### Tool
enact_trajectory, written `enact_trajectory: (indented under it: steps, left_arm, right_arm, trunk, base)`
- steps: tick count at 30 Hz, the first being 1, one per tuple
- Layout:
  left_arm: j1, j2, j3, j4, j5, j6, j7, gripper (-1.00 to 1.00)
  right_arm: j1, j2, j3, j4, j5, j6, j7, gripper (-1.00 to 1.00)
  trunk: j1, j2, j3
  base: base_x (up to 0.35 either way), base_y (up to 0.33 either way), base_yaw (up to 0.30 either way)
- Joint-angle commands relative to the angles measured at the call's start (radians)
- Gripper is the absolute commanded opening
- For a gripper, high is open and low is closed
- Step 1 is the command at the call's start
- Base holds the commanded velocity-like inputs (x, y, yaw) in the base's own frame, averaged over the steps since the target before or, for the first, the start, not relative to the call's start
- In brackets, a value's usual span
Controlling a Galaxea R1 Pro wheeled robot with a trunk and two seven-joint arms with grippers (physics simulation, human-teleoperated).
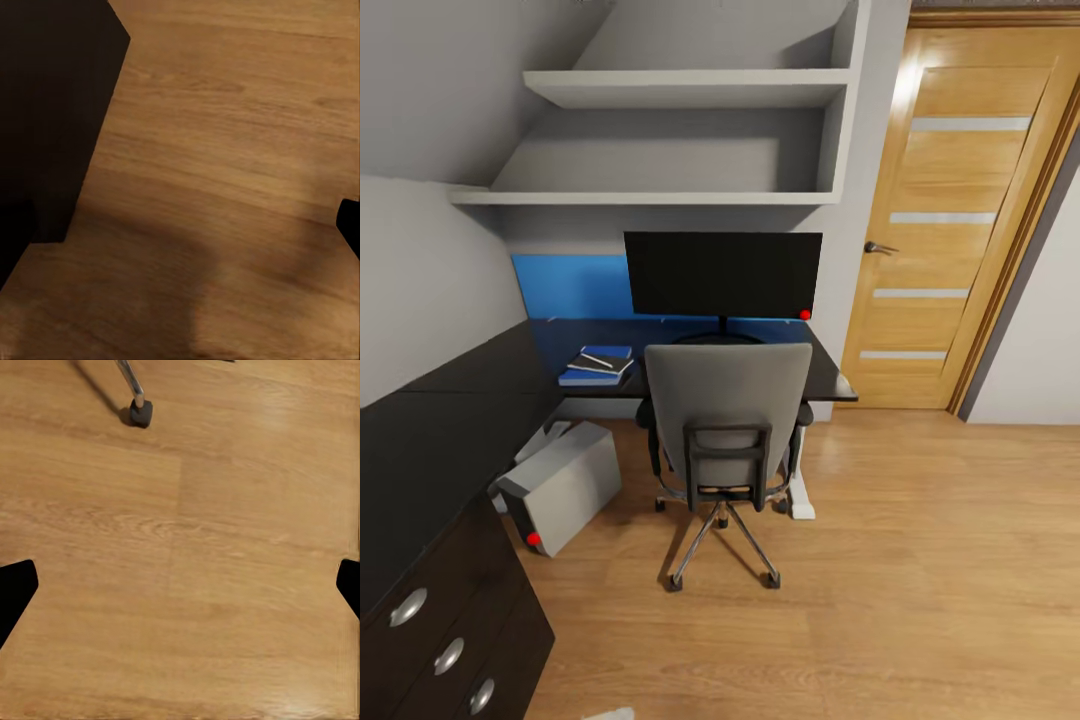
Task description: In the bedroom, organize the workspace by keeping the computer under the desk, ensuring the monitor is on the desk, placing the keyboard on the desk next to the monitor, placing the mouse on the desk next to the keyboard, moving the folder from the swivel chair onto the desk next to the mouse, stacking the notebook on top of the folder with the pen on top of the notebook, and positioning the swivel chair next to the desk.
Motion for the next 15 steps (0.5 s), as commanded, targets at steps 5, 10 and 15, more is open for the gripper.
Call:
enact_trajectory:
  steps: [5, 10, 15]
  left_arm:
    - [0.027, 0.000, -0.009, 0.000, 0.008, -0.003, -0.005, 1.00]
    - [0.042, 0.008, -0.009, 0.000, 0.008, -0.004, -0.017, 1.00]
    - [0.070, 0.011, -0.009, 0.000, 0.007, -0.009, -0.037, 1.00]
  right_arm:
    - [0.020, -0.002, 0.009, 0.002, -0.008, -0.004, -0.002, 1.00]
    - [0.030, -0.002, 0.010, 0.002, -0.008, -0.003, -0.002, 1.00]
    - [0.032, -0.002, 0.010, 0.002, -0.008, -0.004, -0.002, 1.00]
  trunk:
    - [-0.019, 0.035, 0.015]
    - [-0.039, 0.070, 0.031]
    - [-0.058, 0.105, 0.046]
  base:
    - [0.000, 0.000, 0.000]
    - [0.000, 0.000, 0.000]
    - [0.000, 0.000, 0.000]
